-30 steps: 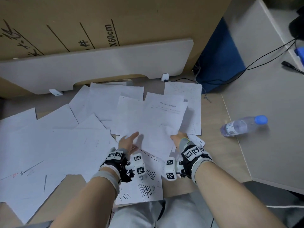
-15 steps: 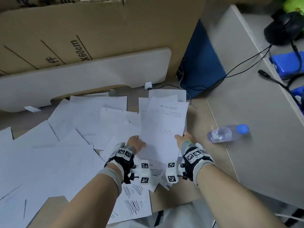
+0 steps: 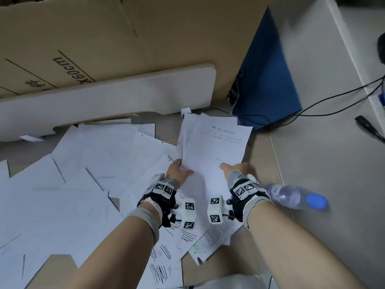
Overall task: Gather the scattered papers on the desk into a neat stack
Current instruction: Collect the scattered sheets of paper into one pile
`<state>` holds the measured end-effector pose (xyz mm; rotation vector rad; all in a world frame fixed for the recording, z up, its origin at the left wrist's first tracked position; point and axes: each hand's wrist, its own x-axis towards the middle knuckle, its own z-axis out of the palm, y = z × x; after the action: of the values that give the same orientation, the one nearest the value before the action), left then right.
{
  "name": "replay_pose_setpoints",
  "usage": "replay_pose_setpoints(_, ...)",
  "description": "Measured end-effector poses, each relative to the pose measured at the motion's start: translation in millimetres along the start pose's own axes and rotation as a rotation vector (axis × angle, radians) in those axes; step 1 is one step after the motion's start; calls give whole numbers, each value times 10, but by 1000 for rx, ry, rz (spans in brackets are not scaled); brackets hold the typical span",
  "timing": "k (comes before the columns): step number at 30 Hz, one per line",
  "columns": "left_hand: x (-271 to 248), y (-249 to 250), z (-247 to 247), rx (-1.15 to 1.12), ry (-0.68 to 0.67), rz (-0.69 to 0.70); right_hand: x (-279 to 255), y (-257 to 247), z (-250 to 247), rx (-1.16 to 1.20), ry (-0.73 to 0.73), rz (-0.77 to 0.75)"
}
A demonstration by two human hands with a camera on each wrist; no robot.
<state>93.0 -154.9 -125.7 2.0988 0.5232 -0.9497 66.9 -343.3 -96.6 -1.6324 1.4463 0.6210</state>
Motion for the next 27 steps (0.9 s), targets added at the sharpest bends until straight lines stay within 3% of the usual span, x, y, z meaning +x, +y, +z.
replay_pose_setpoints(7, -270, -57, -58, -140, 71, 11, -88, 130, -10, -18, -72, -57)
replay_pose_setpoints(10, -404, -164, -188, -136, 30, -86, -257, 175, -20, -7, -91, -86)
replay_pose_setpoints(13, -561, -374, -355, -132, 1, -186, -474, 235, 98, -145, -134, -221)
replay_pose_setpoints(17, -679, -882, -507, -45, 63, -237, -777, 331, 422, -246, -179, -218)
replay_pose_setpoints(22, -826, -1413, -519, 106, 166, -293, -891, 664, 790, -603, -82, -305)
replay_pose_setpoints(27, -891, -1563, -529, -193, 202, -208, -959, 928, 1001, -634, -75, -353)
